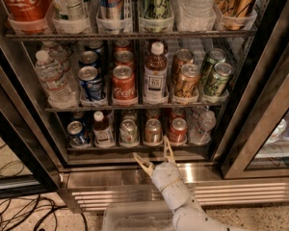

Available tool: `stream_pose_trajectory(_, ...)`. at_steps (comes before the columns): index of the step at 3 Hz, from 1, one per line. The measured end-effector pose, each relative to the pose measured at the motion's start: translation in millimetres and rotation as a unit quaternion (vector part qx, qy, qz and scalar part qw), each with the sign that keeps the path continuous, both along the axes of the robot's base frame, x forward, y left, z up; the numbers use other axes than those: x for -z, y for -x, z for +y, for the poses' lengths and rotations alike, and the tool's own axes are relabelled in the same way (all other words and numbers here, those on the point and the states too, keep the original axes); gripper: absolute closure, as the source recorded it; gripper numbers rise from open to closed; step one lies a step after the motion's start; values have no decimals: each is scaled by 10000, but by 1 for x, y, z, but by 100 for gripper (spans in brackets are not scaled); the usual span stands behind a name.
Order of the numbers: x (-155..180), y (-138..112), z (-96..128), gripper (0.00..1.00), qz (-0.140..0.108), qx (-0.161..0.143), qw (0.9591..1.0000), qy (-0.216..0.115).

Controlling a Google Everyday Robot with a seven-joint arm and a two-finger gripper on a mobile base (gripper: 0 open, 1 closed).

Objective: Pick orange can from bottom shelf of fridge

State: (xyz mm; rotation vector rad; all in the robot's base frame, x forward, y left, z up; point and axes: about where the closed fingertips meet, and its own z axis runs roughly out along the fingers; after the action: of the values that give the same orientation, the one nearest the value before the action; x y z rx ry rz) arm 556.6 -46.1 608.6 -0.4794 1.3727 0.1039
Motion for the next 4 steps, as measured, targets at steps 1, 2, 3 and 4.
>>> stream_pose_trajectory(1,2,-7,-5,27,-45,115,9999,23)
stream_pose_trajectory(2,6,-17,-8,33,-32,219,9998,26)
stream_pose_trajectory(3,11,-27,-9,37,-2,315,9995,32)
stream_pose_trajectory(4,13,-36,-10,38,-2,404,9992,41)
